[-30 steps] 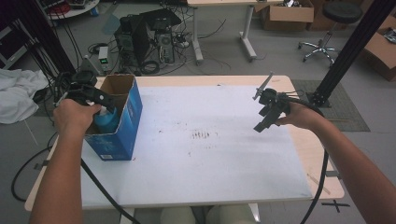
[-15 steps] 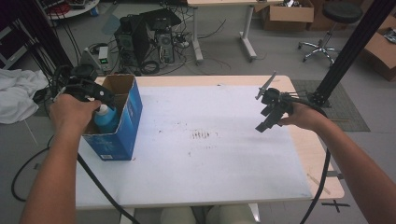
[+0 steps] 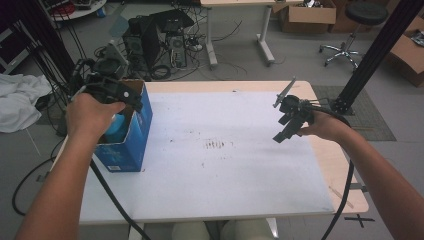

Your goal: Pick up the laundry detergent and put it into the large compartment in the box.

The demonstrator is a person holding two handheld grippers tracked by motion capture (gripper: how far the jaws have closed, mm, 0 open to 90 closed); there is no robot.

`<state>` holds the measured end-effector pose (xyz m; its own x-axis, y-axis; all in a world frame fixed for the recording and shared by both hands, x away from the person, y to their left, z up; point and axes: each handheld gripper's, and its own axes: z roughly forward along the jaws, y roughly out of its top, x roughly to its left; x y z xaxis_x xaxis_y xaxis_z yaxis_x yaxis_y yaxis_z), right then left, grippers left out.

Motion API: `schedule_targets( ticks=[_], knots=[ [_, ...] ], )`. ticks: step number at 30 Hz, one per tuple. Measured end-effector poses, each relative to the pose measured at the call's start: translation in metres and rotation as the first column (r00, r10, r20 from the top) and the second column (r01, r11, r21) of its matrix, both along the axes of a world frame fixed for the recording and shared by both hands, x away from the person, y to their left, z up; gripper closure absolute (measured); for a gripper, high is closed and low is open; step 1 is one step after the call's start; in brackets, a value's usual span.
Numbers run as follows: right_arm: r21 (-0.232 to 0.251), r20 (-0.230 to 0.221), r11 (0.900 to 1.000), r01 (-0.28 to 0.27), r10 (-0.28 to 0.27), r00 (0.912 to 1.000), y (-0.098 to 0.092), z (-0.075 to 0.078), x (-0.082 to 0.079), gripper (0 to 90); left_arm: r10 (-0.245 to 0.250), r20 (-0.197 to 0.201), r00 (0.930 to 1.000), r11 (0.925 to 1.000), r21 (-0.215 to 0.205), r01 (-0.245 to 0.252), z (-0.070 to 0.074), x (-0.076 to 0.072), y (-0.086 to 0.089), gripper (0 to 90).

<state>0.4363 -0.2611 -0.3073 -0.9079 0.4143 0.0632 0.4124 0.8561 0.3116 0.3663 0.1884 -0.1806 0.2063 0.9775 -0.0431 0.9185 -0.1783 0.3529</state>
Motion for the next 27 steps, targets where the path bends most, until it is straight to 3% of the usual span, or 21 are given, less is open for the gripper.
schedule_targets(
  ticks=[9, 27],
  knots=[
    [0.003, 0.004, 1.0, 0.005, -0.005, 1.0, -0.001, 0.003, -0.004, 18.1, -0.05, 0.004, 0.9987, 0.9987, -0.001, 0.05, 0.0, -0.002, -0.029, 22.5],
    [0.006, 0.003, 1.0, 0.002, -0.002, 1.0, 0.0, 0.003, -0.01, 18.0, -0.098, 0.001, 0.9952, 0.9952, 0.002, 0.098, -0.007, -0.009, -0.062, 19.1]
  ],
)
